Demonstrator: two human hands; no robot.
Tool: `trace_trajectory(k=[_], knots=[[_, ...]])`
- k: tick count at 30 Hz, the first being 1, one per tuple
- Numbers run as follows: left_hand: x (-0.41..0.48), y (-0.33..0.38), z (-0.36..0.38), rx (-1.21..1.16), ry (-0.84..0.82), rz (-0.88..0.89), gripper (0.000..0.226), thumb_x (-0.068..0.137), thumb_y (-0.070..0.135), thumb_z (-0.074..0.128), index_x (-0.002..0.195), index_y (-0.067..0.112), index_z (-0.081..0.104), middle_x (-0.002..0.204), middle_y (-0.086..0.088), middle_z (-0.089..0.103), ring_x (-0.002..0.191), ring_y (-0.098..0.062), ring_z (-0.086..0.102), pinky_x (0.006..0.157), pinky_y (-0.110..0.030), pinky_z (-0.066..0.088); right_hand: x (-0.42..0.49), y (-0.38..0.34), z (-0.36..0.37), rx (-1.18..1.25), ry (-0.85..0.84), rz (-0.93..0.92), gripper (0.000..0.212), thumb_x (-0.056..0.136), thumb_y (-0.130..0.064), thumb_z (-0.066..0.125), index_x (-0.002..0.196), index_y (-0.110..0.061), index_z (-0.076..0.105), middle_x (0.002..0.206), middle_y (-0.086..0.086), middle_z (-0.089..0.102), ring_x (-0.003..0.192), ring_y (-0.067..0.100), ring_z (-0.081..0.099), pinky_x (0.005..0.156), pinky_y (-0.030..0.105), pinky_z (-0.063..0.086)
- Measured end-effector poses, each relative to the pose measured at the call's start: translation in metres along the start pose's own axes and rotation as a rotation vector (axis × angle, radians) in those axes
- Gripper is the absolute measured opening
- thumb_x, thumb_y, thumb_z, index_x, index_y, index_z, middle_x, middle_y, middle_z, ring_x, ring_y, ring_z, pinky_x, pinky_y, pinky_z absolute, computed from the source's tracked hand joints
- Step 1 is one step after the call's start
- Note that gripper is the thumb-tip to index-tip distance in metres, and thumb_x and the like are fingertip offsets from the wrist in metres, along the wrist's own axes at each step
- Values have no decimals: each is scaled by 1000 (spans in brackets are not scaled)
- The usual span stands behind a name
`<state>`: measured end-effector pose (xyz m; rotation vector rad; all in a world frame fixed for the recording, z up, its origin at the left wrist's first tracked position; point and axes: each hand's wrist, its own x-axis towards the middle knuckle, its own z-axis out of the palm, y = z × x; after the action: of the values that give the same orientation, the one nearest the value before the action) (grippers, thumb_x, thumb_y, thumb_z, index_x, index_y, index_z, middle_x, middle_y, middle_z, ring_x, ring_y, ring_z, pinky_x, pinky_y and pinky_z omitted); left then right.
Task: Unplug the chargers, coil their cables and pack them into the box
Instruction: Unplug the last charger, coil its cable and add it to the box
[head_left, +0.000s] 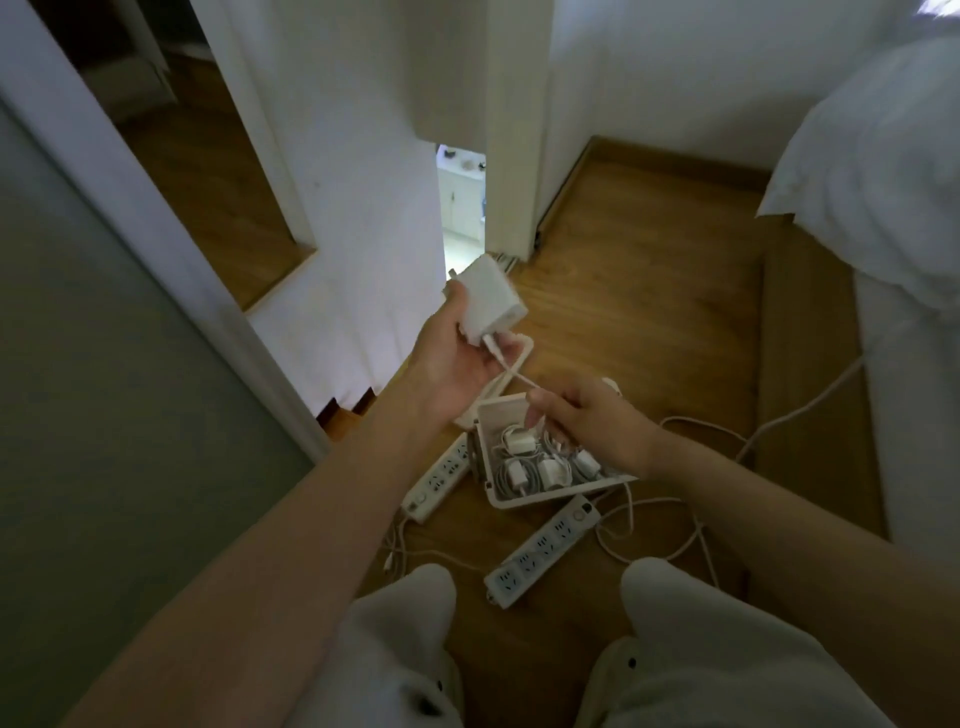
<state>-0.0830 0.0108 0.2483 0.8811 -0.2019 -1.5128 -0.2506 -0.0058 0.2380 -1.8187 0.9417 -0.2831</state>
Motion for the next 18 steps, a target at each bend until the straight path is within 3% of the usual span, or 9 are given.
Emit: trace_trajectory(k=[2,4,6,9,12,14,18], knots=[[-15,7,2,19,-72,-63,50,94,56,37,111,10,49,86,-10,51,46,-7,41,33,-14,35,-14,-2,1,-33,10,-37,34,97,-29,44,76,-9,62,53,-8,44,43,-1,40,48,11,34],[-25,10,0,147,-163,-113,50,92,58,36,100,12,52,69,-3,49,34,-4,33,32,-13,18,-21,4,7,-85,13,-44,33,96,-31,46,72,-13,59,54,-6,41,45,1,36,49,14,32],[-38,9,0,403,-255,-148,55,84,60,43,102,10,54,64,-3,53,32,-4,32,34,-13,14,-28,11,17,-161,23,-35,33,96,-33,47,74,-12,60,55,-4,42,46,1,37,51,15,32],[-54,0,2,945,-317,-205,66,76,62,50,114,9,56,70,0,58,40,-5,40,32,-12,27,-38,20,28,-267,-3,-13,31,97,-32,45,84,-9,62,68,6,54,61,10,48,62,25,39],[-62,-12,1,1402,-346,-260,37,83,56,50,104,27,60,86,5,58,71,-7,56,55,-16,43,-42,24,25,-424,-2,26,21,98,-23,43,96,-13,62,87,0,62,79,13,56,75,28,45],[-64,-14,-7,1525,-350,-227,18,87,51,54,92,35,60,93,7,59,89,-13,58,72,-23,48,-45,25,16,-498,39,36,21,98,-26,42,88,-19,59,76,-7,55,71,10,53,66,23,40],[-62,-11,-28,1645,-280,-75,26,85,41,65,106,26,61,101,8,58,99,-15,57,80,-30,51,-47,30,-2,-525,216,94,32,97,-38,42,88,-17,63,66,-7,55,55,6,47,50,19,31]])
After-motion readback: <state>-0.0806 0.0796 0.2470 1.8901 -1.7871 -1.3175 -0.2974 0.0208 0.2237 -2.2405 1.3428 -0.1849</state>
